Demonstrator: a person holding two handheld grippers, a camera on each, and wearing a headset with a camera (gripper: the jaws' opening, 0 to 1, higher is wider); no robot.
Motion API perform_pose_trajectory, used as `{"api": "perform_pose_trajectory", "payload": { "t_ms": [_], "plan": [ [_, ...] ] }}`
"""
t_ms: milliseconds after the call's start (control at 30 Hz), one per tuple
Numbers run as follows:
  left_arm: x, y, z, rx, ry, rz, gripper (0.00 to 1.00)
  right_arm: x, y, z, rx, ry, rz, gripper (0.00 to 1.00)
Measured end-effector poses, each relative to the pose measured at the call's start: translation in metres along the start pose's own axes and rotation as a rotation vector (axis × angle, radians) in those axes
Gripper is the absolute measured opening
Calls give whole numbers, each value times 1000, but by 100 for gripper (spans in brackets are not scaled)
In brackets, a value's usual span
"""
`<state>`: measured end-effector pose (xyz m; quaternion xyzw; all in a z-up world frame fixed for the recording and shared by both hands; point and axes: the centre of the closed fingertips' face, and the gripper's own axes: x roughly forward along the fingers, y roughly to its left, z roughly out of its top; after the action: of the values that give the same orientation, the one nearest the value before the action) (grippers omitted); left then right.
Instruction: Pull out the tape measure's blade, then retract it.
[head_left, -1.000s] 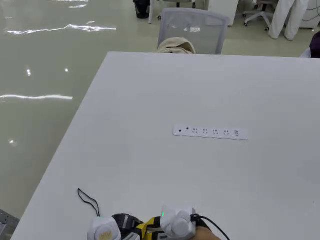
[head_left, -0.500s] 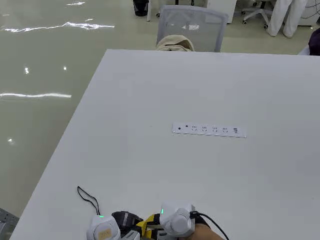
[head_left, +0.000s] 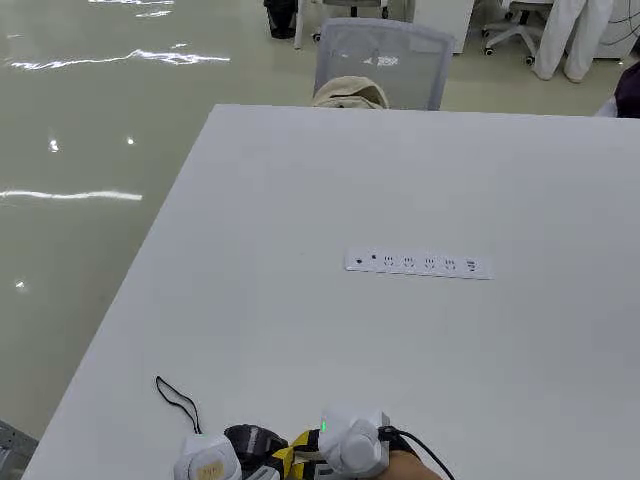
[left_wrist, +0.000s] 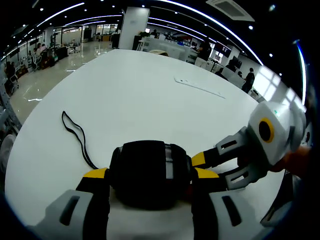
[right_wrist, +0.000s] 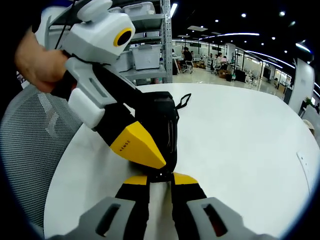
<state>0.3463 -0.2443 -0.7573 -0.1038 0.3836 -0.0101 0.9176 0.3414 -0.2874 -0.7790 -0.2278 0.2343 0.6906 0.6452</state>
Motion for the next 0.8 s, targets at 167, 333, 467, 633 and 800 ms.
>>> {"api": "perform_pose_trajectory", "payload": {
  "t_ms": [167, 333, 467, 633, 800],
  "plan": [
    [-1, 0, 0, 15, 6, -5, 63, 0, 0, -1, 14, 2, 1, 20],
    [-3, -1, 0, 39, 8, -9, 63, -2, -1, -1, 22, 7, -12, 26],
    [-4, -1, 2, 44, 5, -14, 63, -3, -2, -1, 23, 7, -20, 29],
    [-4, -2, 2, 47, 7, -21, 65, -6, -1, -1, 20, 1, -25, 32],
    [-4, -6, 2, 62, 12, -35, 69, -14, -1, 0, 30, -2, -44, 35]
  ]
}}
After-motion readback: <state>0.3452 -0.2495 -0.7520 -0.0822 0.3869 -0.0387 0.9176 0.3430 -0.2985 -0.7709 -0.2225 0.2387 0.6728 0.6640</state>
